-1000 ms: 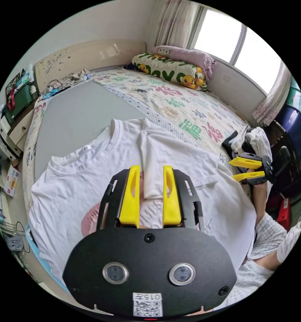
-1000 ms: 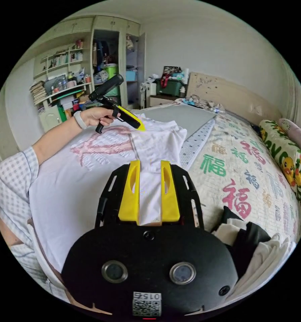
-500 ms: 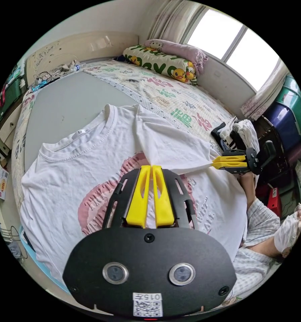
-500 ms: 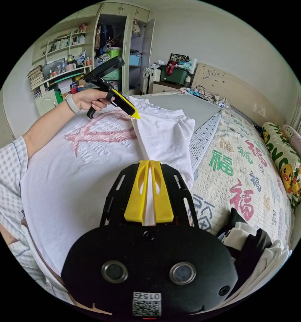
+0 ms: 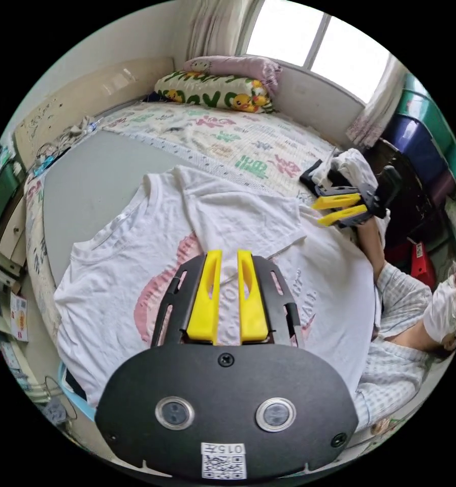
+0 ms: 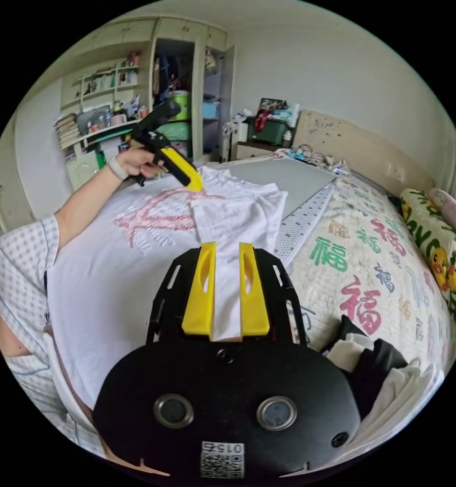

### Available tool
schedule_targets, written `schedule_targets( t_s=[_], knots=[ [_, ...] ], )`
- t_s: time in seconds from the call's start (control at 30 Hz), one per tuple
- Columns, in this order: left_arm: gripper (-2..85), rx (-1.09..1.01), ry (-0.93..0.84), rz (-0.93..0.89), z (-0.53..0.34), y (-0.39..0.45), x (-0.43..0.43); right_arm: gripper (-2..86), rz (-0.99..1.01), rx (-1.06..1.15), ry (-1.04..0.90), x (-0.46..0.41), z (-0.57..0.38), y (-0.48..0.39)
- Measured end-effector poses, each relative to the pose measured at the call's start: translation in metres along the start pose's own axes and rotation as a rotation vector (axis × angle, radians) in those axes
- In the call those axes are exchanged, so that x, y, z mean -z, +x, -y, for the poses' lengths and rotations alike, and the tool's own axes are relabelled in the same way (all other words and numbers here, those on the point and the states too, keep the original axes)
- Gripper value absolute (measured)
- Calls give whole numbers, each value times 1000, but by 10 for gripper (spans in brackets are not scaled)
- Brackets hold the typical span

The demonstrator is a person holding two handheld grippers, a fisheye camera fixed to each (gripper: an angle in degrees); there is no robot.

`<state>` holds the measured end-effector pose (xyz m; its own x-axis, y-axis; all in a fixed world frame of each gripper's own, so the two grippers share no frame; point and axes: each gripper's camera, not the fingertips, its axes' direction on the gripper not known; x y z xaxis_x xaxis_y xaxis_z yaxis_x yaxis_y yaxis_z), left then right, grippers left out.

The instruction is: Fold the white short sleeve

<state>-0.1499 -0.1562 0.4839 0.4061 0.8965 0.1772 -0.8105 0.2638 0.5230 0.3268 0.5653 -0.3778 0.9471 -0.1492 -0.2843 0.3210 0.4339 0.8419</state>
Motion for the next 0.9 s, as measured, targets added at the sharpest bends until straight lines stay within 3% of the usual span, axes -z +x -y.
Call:
schedule_targets(
  t_s=[0.1, 0.17, 0.27, 0.43, 0.73, 0.9],
  knots=[
    [83, -135, 170, -179, 18, 37, -22, 75, -118, -77, -78, -24, 5, 16],
    [85, -180, 109, -289, 35, 59, -63, 79, -105, -104, -147, -45, 10, 24],
    [84, -225, -31, -226, 40, 81, -98, 76, -107, -112, -177, -56, 18, 26],
    [60, -276, -77, -140, 36, 105, -107, 50, -125, -111, -196, -62, 28, 24],
    [46, -323, -70, -99, 17, 124, -108, 63, -129, -154, -205, -53, 31, 33],
    [67, -226, 32, -144, -1, 93, -64, 79, -89, -185, -62, -2, 26, 37]
  ],
)
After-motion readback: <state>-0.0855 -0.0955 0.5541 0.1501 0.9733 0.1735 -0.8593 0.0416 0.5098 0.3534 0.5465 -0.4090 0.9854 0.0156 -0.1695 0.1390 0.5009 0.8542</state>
